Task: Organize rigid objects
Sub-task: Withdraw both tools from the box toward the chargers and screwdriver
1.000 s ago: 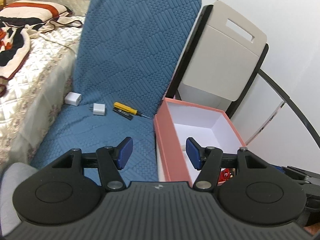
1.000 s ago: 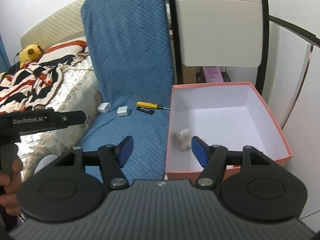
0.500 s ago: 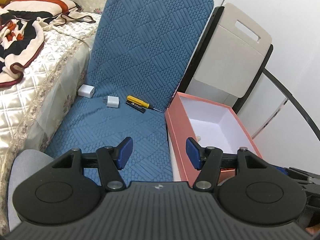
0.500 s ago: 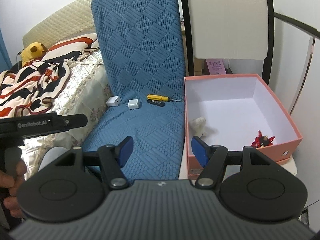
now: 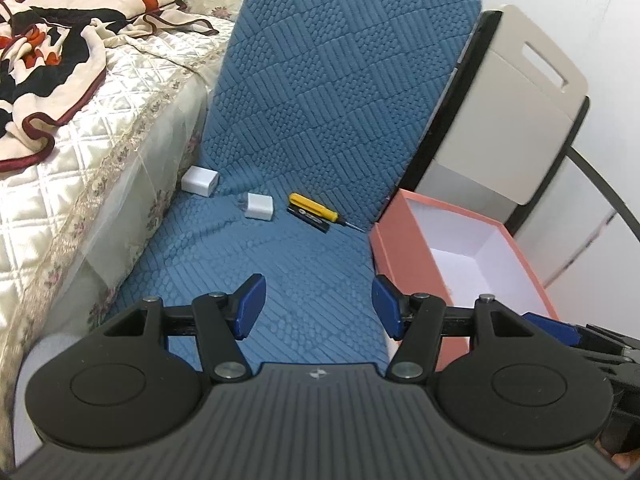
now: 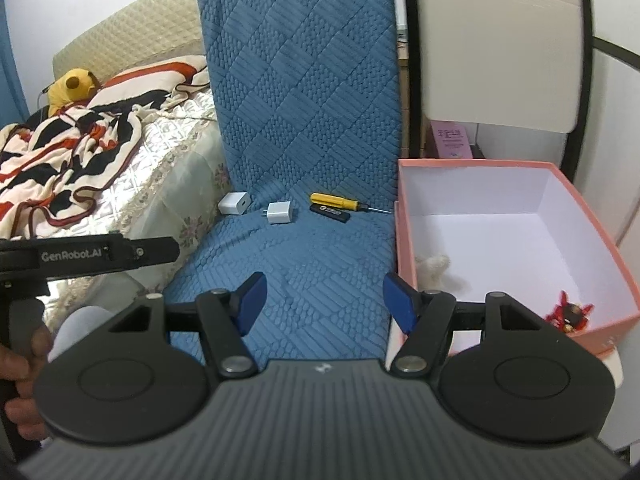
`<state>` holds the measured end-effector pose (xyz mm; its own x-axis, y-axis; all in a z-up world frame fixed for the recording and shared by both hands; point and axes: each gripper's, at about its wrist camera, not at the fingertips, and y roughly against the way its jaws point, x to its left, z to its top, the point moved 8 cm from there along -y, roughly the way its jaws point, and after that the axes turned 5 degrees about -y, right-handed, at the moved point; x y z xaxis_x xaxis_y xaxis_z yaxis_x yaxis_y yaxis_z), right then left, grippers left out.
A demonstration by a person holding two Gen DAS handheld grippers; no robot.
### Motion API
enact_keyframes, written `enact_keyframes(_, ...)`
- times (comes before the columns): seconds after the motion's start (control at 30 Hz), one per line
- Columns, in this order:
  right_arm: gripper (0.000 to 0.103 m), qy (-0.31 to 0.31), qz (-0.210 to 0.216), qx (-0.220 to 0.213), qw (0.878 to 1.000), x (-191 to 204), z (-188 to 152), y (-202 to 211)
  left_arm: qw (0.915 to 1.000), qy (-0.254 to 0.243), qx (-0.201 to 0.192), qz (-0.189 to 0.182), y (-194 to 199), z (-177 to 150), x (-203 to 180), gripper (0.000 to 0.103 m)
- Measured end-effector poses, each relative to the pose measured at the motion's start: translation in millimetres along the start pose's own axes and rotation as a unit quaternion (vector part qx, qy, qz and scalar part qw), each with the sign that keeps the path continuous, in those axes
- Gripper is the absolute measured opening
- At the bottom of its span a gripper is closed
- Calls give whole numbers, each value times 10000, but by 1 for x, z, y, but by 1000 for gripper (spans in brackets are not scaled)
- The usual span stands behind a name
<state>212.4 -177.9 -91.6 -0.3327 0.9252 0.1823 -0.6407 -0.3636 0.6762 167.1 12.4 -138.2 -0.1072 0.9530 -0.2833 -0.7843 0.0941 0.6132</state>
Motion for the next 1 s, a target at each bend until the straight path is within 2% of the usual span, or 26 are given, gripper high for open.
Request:
enact_keyframes(0.37,66,196,-3,181,9996,9,5,-77,10000,5,-29,49,-73,15,30,65)
enact_keyframes(0.5,66,205,-68,368,9991,6,1,-105,9999,106,-28,33,-105,19,40,65)
enact_keyframes(0.8,66,434,-108,440,9980,5,8,-151,9999,5,-114,41,-158,42,50,65)
enact_keyframes(1.0,66,510,-140,438,9976,3,20,-180,9999,-7,133,-25,-189,48,62,65)
